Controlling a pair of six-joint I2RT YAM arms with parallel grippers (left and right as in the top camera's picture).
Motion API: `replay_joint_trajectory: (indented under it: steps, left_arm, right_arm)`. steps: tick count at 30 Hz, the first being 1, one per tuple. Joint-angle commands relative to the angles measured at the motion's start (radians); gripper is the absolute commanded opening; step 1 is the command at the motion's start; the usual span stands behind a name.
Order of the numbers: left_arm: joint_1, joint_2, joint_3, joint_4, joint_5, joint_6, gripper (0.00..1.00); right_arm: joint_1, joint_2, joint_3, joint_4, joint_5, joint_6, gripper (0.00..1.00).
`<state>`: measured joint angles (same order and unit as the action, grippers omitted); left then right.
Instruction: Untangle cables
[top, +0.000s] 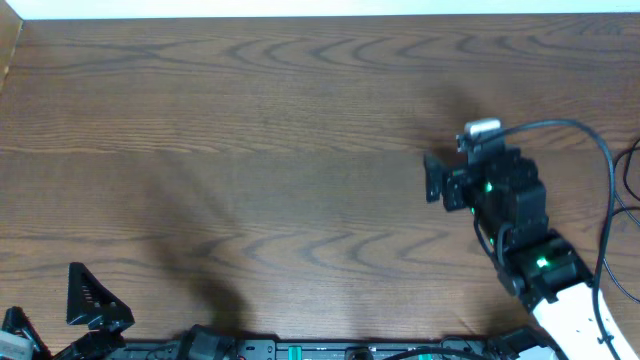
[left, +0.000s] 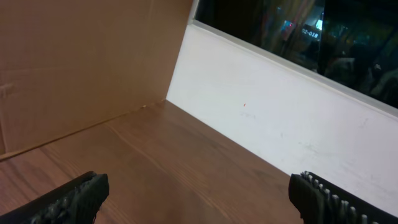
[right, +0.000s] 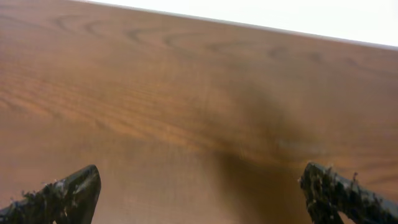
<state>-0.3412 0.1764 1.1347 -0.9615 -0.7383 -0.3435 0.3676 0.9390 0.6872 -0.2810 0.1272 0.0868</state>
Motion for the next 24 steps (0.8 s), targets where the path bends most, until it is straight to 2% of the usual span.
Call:
replay_joint_trajectory:
  steps: [1,24]
  left_arm:
    - [0.004,-0.002,-0.003,-0.003,-0.006,-0.01,0.98]
    - [0.004,-0.002,-0.003,-0.173,-0.006,-0.01,0.98]
  right_arm:
    - [-0.015,-0.038,-0.063,0.013,-0.018,0.029,0.99]
    - [-0.015,-0.045,-0.082,0.017,-0.018,0.029,0.99]
